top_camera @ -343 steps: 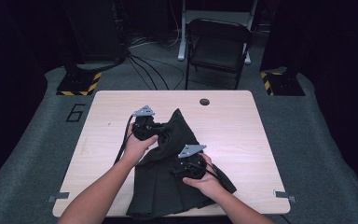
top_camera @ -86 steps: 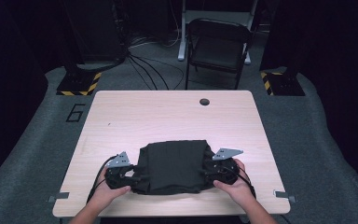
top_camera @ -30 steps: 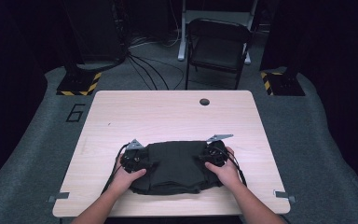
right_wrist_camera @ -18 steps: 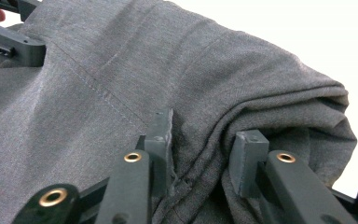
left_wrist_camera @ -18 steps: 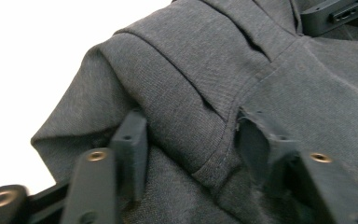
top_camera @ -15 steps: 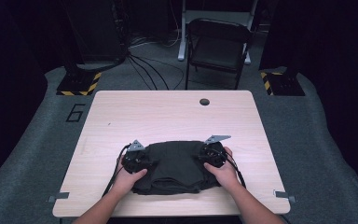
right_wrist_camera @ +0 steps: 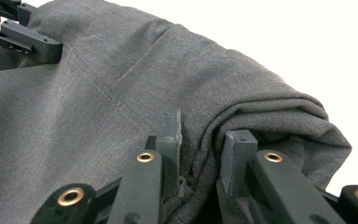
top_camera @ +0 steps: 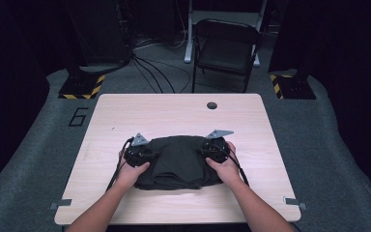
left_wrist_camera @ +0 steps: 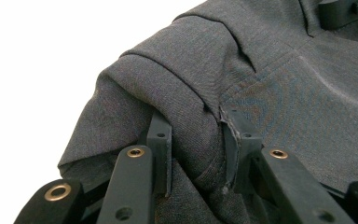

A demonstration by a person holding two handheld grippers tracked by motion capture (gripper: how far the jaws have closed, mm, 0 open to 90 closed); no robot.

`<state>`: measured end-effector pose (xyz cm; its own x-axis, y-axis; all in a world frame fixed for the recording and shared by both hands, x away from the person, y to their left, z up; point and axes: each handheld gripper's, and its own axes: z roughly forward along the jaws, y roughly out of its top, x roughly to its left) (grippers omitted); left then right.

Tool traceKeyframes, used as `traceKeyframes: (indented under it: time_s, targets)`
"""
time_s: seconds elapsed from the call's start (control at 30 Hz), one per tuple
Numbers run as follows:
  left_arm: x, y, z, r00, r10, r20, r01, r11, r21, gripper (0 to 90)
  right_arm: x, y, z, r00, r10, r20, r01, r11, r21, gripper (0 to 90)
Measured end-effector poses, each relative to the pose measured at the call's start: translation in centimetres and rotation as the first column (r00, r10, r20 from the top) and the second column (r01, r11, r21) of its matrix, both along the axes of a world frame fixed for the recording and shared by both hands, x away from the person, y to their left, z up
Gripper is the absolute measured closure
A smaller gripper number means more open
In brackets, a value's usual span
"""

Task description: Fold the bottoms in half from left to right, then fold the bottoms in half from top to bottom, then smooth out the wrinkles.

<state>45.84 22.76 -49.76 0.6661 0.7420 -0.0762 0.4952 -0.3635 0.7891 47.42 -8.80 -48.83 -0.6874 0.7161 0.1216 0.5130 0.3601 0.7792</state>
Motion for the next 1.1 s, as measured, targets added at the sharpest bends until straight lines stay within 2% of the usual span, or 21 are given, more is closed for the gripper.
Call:
traceKeyframes:
  time_s: [0.03,0.27,0.33,0.47,0.57,0.63,0.77,0.87,0.93,1.03,1.07,1.1]
  targets:
    - [0.2,0.1,-0.1,0.9999,0.005,0.009,-0.005,0.9999,-0.009,67.7,0.4,0.1,0.1,1.0,-0.002,-0.002,0.002,1.0,0.003,71.5]
    - [1.5,0.4,0.0,0.9996,0.011,0.025,-0.012,0.9996,0.025,67.0,2.0,1.0,0.1,0.9996,-0.029,-0.005,0.029,0.999,-0.018,70.3]
    - [1.6,0.5,-0.1,0.9998,0.016,0.015,-0.016,0.9995,0.025,66.0,2.2,1.1,0.0,0.9996,-0.029,-0.003,0.029,0.999,-0.019,69.9]
    - [1.4,0.6,-0.3,0.9996,0.026,0.009,-0.026,0.9997,0.003,60.9,2.3,1.1,-0.3,0.9993,-0.034,-0.016,0.034,0.999,-0.03,68.9]
    - [1.0,0.8,-0.1,0.9988,0.049,0.005,-0.049,0.9988,-0.005,54.9,2.3,1.1,-0.3,0.999,-0.039,-0.021,0.038,0.999,-0.027,68.0]
    - [0.7,0.9,0.1,0.9992,0.04,0.002,-0.04,0.9991,-0.011,47.6,2.4,1.1,-0.5,0.999,-0.039,-0.021,0.039,0.999,-0.034,67.0]
    - [-0.3,1.4,0.3,0.9994,0.026,-0.021,-0.026,0.9993,-0.025,43.5,2.4,1.1,-0.6,0.9987,-0.041,-0.029,0.041,0.999,-0.028,66.1]
    - [-1.3,1.6,0.5,0.9997,0.019,-0.016,-0.019,0.9994,-0.027,39.1,2.3,1.0,-0.6,0.9988,-0.037,-0.033,0.036,0.999,-0.031,63.1]
    - [-2.0,1.6,0.6,1.0,0.001,-0.006,-0.001,1.0,-0.004,36.4,2.3,1.0,-0.7,0.9982,-0.046,-0.039,0.045,0.998,-0.034,60.7]
    - [-2.8,1.9,0.4,0.9999,-0.003,-0.014,0.003,0.9996,-0.029,34.2,2.3,1.0,-0.8,0.9978,-0.054,-0.038,0.052,0.998,-0.039,58.7]
    - [-3.1,2.0,0.4,0.9999,-0.007,-0.016,0.006,0.9995,-0.03,33.2,2.1,1.0,-0.8,0.997,-0.063,-0.044,0.061,0.997,-0.039,58.1]
    - [-3.3,2.0,0.3,0.9997,-0.019,-0.015,0.019,0.9997,-0.015,32.8,2.2,1.0,-0.8,0.9971,-0.064,-0.041,0.062,0.997,-0.04,57.5]
